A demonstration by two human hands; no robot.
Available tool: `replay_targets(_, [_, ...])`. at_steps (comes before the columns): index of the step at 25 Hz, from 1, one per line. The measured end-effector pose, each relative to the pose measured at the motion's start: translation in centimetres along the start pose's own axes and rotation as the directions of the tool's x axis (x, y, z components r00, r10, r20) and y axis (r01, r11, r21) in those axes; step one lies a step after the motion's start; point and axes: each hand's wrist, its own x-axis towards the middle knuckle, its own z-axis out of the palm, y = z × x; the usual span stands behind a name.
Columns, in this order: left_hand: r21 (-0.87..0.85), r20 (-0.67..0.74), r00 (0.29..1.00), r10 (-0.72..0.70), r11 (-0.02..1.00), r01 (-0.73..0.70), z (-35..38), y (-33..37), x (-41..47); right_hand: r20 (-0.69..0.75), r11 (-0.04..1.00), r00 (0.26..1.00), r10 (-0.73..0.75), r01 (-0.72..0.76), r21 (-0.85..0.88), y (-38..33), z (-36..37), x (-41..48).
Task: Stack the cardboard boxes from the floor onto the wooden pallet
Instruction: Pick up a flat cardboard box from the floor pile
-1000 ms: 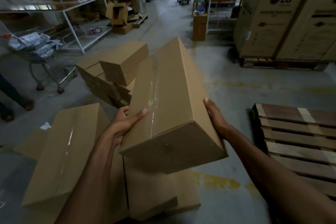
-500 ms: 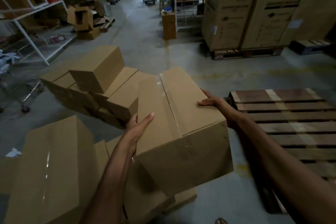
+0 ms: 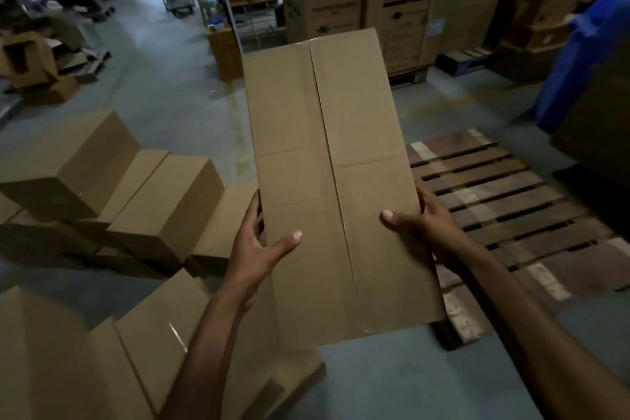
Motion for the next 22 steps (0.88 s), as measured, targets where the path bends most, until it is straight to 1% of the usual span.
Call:
replay_targets(3, [0.033,0.045,0.997,0.066,0.997,-0.068,6.1,0.4,0.8,-0.063,0.994,0.998,-0.023,0.016,-0.106,0.5,-6.4,-1.3])
replay_targets(5, [0.041,0.055,0.994,0.091,0.995,-0.093,10.4,1.1,1.8,-0.071,0.989,0.997,-0.033,0.023,-0.148,0.8,-10.3,-1.9])
replay_targets(8, [0.087,0.043,0.991,0.124,0.988,-0.128,16.6,2.4,4.1,-0.065,0.986,0.998,-0.022,0.011,-0.168,0.4,-15.9,-1.7])
replay_targets(11, [0.094,0.037,0.991,0.131,0.987,-0.134,21.4,3.5,7.2,-0.125,0.99,0.992,0.01,-0.027,-0.137,-0.2,-20.0,0.4])
replay_targets(14, [0.054,0.002,0.996,0.089,0.995,-0.089,24.9,3.6,11.1,-0.171,0.994,0.983,0.063,-0.076,-0.073,-0.5,-23.6,4.8])
replay_targets(17, [0.04,-0.067,0.997,0.045,0.998,-0.043,27.3,2.8,15.9,-0.165,0.99,0.978,0.128,-0.135,-0.033,-0.3,-25.8,10.8])
replay_targets(20, [0.06,-0.152,0.988,-0.01,0.998,0.019,28.4,1.1,23.0,-0.151,0.984,0.973,0.175,-0.18,-0.019,0.9,-27.5,18.6])
replay_targets(22, [0.083,-0.181,0.982,-0.053,0.994,0.069,29.1,-0.3,29.0,-0.15,0.975,0.966,0.21,-0.219,-0.046,2.2,-28.9,24.5])
